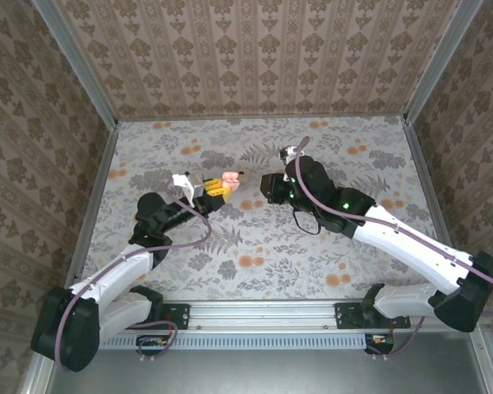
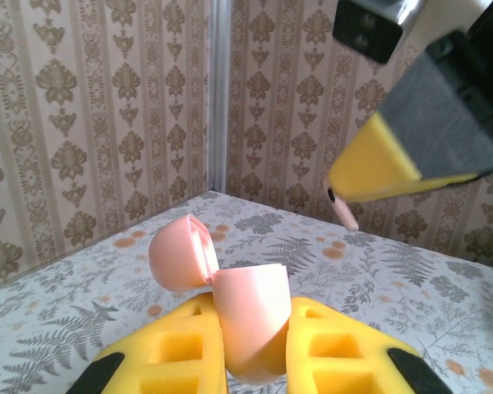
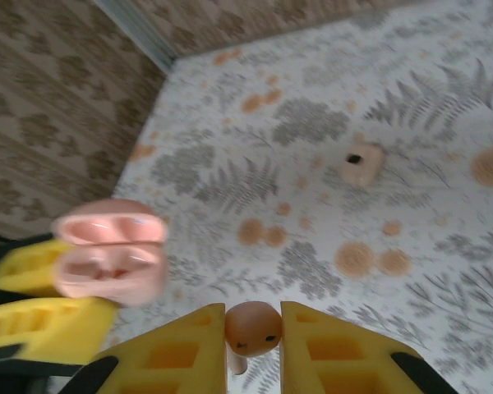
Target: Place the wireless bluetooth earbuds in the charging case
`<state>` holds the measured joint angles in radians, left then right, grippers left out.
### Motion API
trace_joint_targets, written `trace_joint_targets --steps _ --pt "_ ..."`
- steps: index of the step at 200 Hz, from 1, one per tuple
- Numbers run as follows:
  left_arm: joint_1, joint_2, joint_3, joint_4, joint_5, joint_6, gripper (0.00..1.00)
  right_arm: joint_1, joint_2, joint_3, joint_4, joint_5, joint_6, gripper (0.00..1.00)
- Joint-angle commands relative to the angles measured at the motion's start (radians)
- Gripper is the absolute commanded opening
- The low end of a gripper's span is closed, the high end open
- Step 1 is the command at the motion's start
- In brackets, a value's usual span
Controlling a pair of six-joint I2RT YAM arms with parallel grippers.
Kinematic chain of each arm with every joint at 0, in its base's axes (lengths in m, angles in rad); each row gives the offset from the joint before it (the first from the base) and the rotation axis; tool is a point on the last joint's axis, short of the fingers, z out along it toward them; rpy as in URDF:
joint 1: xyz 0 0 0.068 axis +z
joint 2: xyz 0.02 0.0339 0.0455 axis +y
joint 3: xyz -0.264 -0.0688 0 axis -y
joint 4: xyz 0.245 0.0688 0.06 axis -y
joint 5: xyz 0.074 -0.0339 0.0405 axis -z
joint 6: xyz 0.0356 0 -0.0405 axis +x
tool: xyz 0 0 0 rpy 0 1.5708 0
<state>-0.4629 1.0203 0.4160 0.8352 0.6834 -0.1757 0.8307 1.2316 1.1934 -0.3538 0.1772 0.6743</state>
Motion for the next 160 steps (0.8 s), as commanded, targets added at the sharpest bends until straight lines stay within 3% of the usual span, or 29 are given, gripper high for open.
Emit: trace_joint_targets --steps 1,53,160 --pt "-0.022 -0.002 0.039 0.108 0.031 -0.008 0.00 0.031 -0.045 -0.021 0.125 0.011 -0.064 0.19" --pt "-0.032 -0.010 0.053 0.191 0.082 -0.025 0.00 0.041 -0.104 -0.083 0.320 -0.090 -0.052 0.19" --pt "-0.049 -0.022 0.102 0.234 0.123 -0.084 0.00 0.056 -0.096 -0.112 0.444 -0.163 -0.054 0.19"
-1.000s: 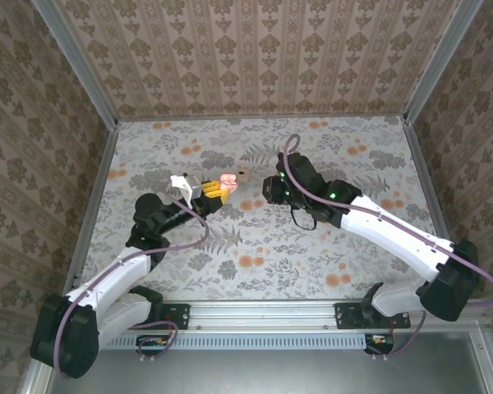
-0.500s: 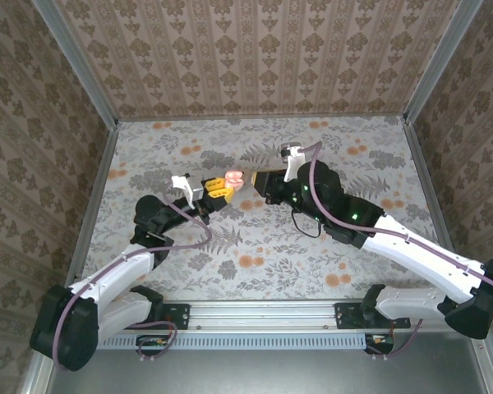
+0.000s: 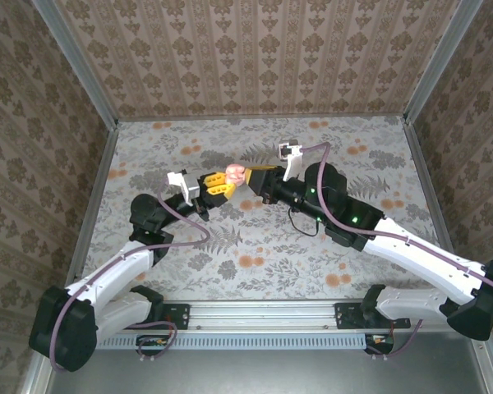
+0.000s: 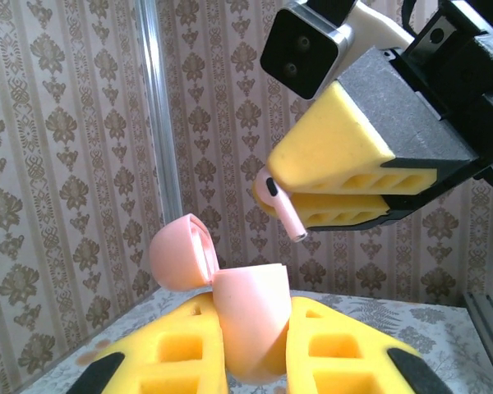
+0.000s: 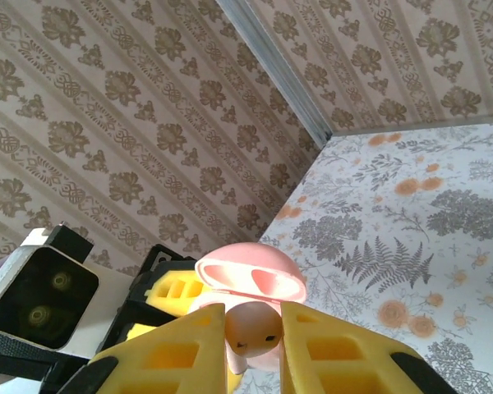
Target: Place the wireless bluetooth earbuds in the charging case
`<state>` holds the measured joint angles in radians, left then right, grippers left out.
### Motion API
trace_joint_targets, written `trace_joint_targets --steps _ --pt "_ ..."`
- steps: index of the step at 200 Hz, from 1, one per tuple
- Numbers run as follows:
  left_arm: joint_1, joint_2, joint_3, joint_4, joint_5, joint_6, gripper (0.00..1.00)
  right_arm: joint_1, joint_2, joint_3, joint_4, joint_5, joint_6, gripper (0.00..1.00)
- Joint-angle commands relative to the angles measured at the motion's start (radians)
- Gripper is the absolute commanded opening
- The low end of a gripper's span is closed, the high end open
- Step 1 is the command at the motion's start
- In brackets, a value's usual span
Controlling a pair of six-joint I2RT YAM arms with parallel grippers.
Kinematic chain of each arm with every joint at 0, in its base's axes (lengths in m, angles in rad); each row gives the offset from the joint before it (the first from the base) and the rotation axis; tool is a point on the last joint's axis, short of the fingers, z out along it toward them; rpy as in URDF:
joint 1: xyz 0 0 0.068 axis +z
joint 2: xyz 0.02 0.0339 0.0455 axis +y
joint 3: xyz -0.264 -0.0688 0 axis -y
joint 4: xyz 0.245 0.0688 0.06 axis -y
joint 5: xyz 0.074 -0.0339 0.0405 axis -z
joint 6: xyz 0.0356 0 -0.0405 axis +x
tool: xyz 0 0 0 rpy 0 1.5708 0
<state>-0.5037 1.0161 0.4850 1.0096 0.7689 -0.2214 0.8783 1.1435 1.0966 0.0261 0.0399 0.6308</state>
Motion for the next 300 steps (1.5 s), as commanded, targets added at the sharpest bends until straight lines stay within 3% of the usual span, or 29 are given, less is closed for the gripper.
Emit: trace_joint_targets --steps 1,235,300 --pt "-0.009 -0.017 0.033 0.060 0.039 -0.039 0.00 0.008 -0.008 -0.015 0.064 -0.026 -0.011 0.19" --pt "-0.025 -0.011 0.050 0.099 0.018 -0.082 0.00 0.008 0.010 -0.098 0.151 -0.054 0.067 0.19" --pt "-0.025 -0.008 0.053 0.131 -0.011 -0.096 0.00 0.010 0.009 -0.189 0.275 -0.078 0.091 0.19"
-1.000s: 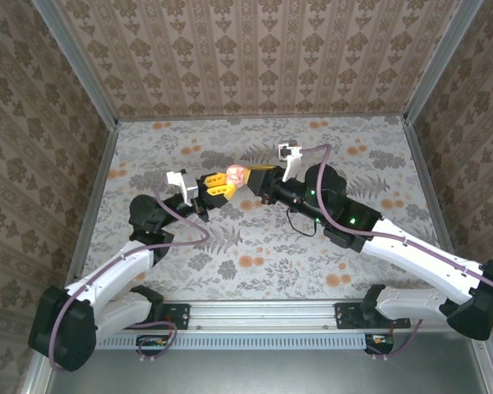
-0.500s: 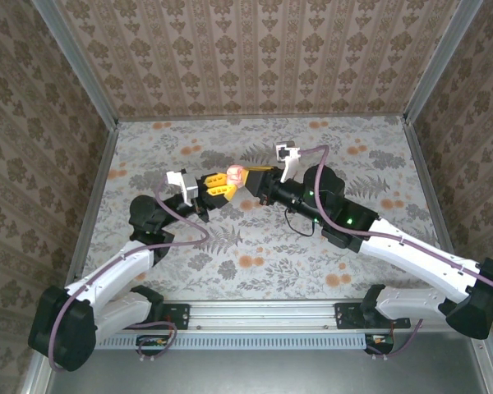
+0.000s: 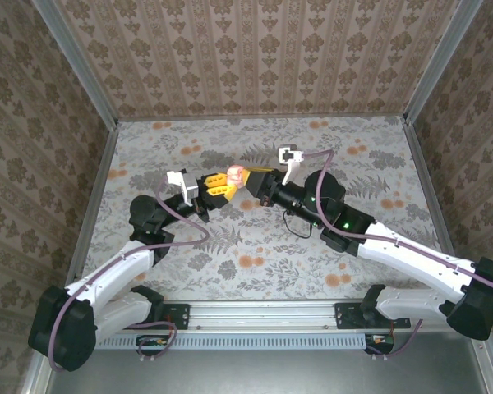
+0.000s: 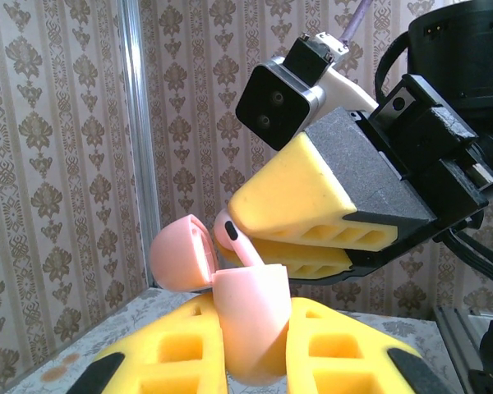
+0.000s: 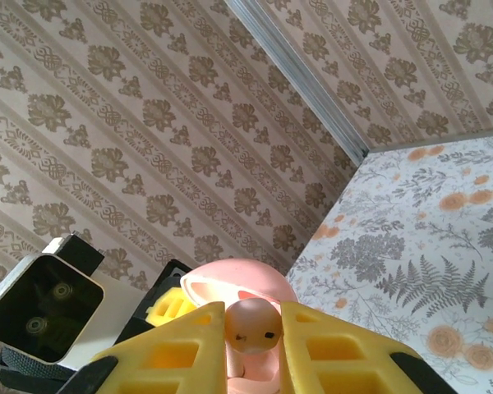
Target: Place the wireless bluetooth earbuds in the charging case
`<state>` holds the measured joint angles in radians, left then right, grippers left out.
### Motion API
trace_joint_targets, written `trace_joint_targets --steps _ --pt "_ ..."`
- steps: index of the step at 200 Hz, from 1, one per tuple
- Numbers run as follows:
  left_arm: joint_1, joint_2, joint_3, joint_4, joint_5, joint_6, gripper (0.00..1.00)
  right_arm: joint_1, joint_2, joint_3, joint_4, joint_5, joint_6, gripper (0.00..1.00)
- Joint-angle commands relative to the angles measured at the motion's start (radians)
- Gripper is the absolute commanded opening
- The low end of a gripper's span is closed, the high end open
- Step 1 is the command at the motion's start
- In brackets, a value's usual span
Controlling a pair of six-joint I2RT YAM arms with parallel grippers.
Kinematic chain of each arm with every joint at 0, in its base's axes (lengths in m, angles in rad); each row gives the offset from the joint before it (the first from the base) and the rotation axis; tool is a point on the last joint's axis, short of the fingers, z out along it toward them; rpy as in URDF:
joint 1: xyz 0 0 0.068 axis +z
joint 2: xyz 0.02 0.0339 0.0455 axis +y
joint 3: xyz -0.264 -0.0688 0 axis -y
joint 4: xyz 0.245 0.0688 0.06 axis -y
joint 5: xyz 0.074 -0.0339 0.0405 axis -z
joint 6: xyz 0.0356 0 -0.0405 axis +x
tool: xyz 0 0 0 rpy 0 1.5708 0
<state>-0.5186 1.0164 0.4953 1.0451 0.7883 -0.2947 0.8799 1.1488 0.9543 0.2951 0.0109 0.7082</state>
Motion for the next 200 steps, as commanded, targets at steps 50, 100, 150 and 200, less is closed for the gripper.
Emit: trace_joint_targets --steps 50,100,150,200 --pt "-0.011 -0.005 0.034 0.135 -0.051 -0.041 0.00 0.008 -0.001 -0.102 0.103 -0.059 0.026 0.18" --pt "-0.011 0.023 0.038 0.191 -0.054 -0.076 0.00 0.007 0.008 -0.108 0.136 -0.065 0.042 0.18" --pt "-0.011 0.027 0.034 0.181 -0.051 -0.066 0.00 0.008 0.024 -0.041 0.018 -0.095 -0.001 0.29" --pt "-0.012 0.016 0.034 0.162 -0.044 -0.057 0.00 0.004 0.006 0.013 -0.071 -0.082 -0.014 0.43"
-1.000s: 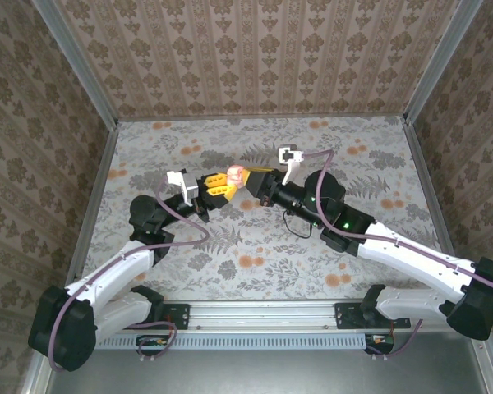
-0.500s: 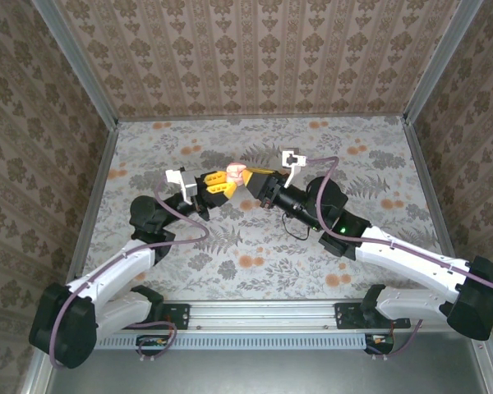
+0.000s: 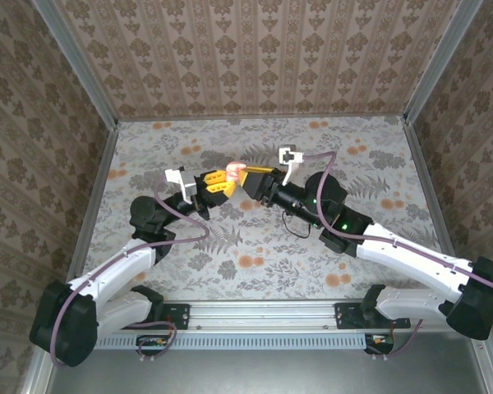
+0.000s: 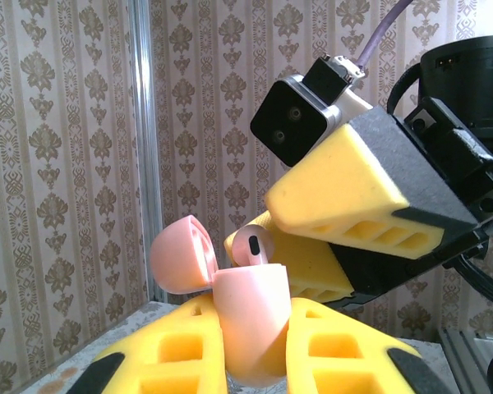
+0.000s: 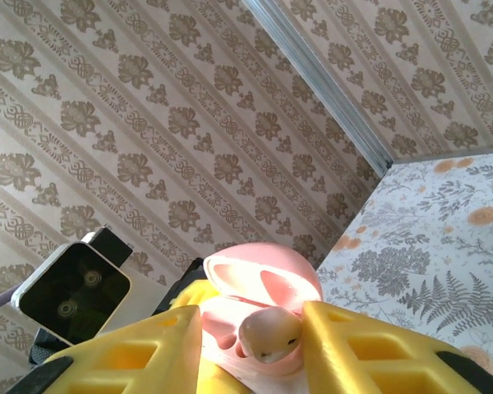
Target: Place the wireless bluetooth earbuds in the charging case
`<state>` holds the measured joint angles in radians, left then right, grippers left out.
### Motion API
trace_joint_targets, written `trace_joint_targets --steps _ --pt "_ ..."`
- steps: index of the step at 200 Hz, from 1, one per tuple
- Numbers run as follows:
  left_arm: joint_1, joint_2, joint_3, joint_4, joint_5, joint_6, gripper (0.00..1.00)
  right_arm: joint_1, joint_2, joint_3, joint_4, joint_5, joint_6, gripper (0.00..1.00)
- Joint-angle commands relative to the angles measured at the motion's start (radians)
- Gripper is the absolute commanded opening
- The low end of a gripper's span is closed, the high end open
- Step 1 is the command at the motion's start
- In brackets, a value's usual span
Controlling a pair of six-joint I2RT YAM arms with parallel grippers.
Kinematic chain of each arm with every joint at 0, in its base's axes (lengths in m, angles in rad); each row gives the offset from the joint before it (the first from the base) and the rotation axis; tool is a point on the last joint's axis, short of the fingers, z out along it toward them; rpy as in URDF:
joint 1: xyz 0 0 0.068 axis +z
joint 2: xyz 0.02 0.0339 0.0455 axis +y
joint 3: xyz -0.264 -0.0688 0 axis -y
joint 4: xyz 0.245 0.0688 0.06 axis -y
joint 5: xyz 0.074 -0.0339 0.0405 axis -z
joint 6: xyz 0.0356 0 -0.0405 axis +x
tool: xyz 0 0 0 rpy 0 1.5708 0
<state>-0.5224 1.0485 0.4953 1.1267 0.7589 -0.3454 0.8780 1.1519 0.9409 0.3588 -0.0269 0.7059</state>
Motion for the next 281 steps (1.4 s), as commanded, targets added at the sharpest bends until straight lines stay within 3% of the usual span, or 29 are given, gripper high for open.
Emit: trace_joint_targets --steps 1,29,94,126,166,214,281 --pt "-0.007 -0.017 0.033 0.079 -0.015 -0.006 0.00 0.006 0.002 0.027 -0.137 -0.044 -0.010 0.43" --pt "-0.007 -0.019 0.022 0.067 -0.022 0.011 0.00 -0.020 -0.037 0.061 -0.225 -0.014 0.030 0.56" --pt "-0.008 0.013 0.024 -0.009 0.031 0.158 0.00 -0.080 -0.119 0.093 -0.344 -0.033 0.093 0.57" --pt "-0.014 0.017 0.007 -0.046 0.021 0.273 0.00 -0.081 -0.115 0.122 -0.368 -0.071 0.089 0.51" --pt "-0.025 -0.025 -0.007 -0.164 -0.056 0.423 0.00 -0.080 -0.011 0.240 -0.563 -0.099 0.115 0.47" --pt "-0.027 -0.051 -0.001 -0.261 -0.053 0.474 0.00 -0.079 0.122 0.380 -0.729 -0.163 0.149 0.45" --pt "-0.027 -0.081 -0.012 -0.300 -0.051 0.497 0.00 -0.080 0.182 0.445 -0.809 -0.186 0.164 0.33"
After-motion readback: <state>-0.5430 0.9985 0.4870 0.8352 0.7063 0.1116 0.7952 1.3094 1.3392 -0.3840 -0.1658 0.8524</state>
